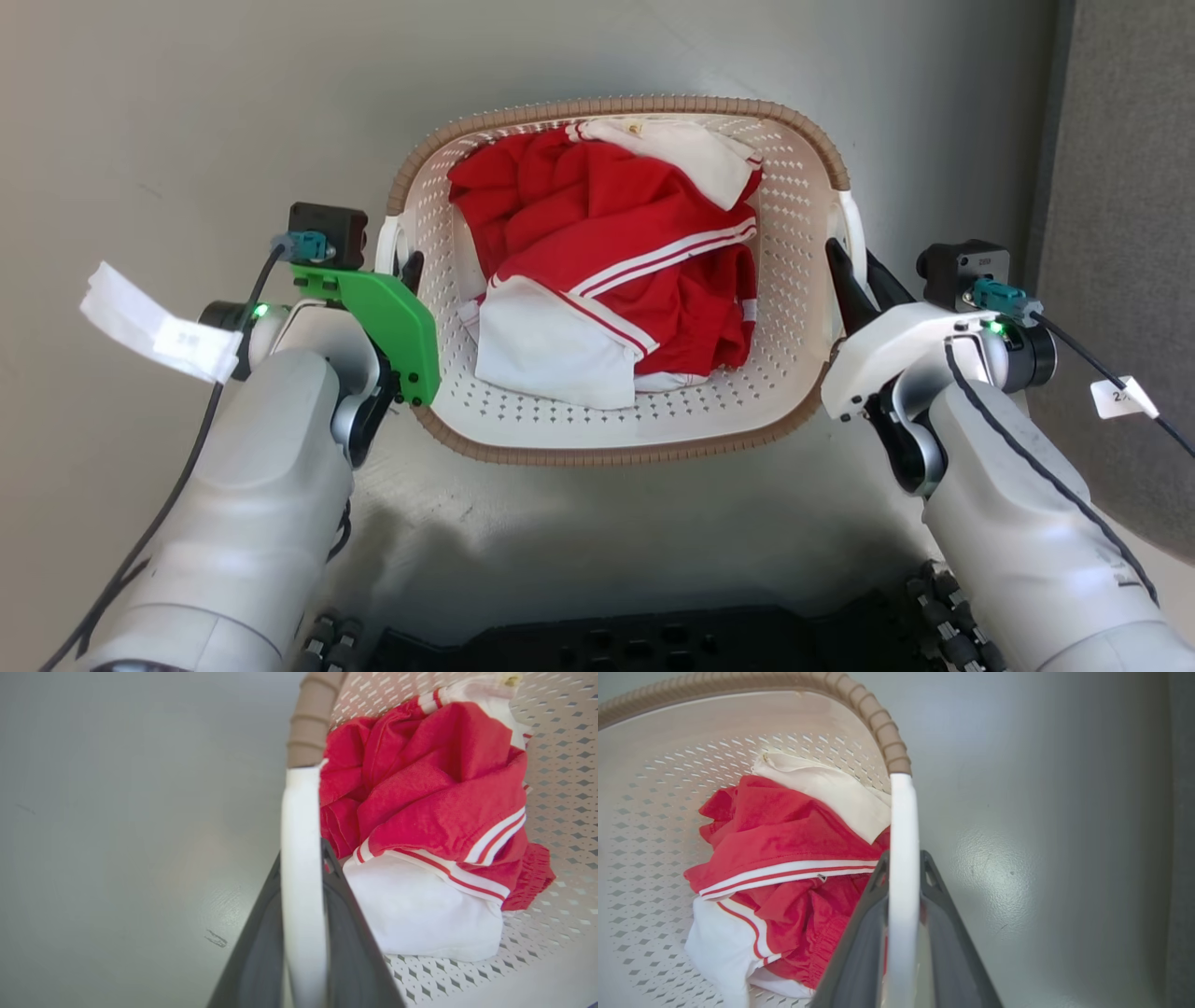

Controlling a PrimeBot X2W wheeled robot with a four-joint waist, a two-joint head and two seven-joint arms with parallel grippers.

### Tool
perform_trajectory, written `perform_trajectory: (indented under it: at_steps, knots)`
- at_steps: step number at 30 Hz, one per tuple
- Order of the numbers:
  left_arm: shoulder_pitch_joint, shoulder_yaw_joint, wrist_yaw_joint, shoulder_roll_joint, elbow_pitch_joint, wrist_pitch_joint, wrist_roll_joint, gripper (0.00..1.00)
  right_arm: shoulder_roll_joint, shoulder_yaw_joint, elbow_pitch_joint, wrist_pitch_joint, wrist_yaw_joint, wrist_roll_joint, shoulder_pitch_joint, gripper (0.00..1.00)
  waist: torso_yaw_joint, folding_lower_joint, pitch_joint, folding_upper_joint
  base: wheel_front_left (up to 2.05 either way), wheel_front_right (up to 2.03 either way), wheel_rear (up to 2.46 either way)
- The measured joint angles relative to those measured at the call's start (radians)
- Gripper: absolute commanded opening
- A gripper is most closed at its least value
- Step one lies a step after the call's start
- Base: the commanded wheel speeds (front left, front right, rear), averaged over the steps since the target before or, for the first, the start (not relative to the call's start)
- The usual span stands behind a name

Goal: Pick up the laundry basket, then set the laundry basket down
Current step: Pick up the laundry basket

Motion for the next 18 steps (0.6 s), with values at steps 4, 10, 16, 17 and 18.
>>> perform_trajectory:
  at_steps: [4, 10, 16, 17, 18]
  knots:
    - [-0.023, -0.017, 0.001, 0.0, 0.009, -0.003, -0.018, 0.0, -0.001, -0.002, 0.028, 0.0, 0.007, 0.0, -0.028, 0.0, 0.0, 0.0, -0.019, 0.0, 0.0, 0.0, 0.0]
    - [-0.03, -0.085, 0.002, 0.0, 0.036, 0.041, -0.059, 0.0, -0.027, 0.028, 0.092, 0.041, 0.051, -0.002, -0.057, 0.0, 0.002, 0.0, -0.064, 0.0, 0.0, 0.0, 0.0]
    - [-0.028, -0.115, 0.002, -0.001, 0.046, 0.082, -0.117, 0.0, -0.028, 0.037, 0.148, 0.09, 0.071, 0.0, -0.07, 0.0, 0.002, 0.0, -0.124, 0.0, 0.0, 0.0, 0.0]
    - [-0.028, -0.119, 0.002, -0.001, 0.049, 0.09, -0.123, 0.0, -0.027, 0.037, 0.158, 0.1, 0.074, 0.002, -0.076, 0.0, 0.001, 0.0, -0.135, 0.0, 0.0, 0.0, 0.0]
    - [-0.028, -0.126, 0.002, -0.001, 0.053, 0.098, -0.126, 0.0, -0.026, 0.037, 0.166, 0.107, 0.077, 0.004, -0.078, 0.0, 0.0, 0.0, -0.146, 0.0, 0.0, 0.0, 0.0]
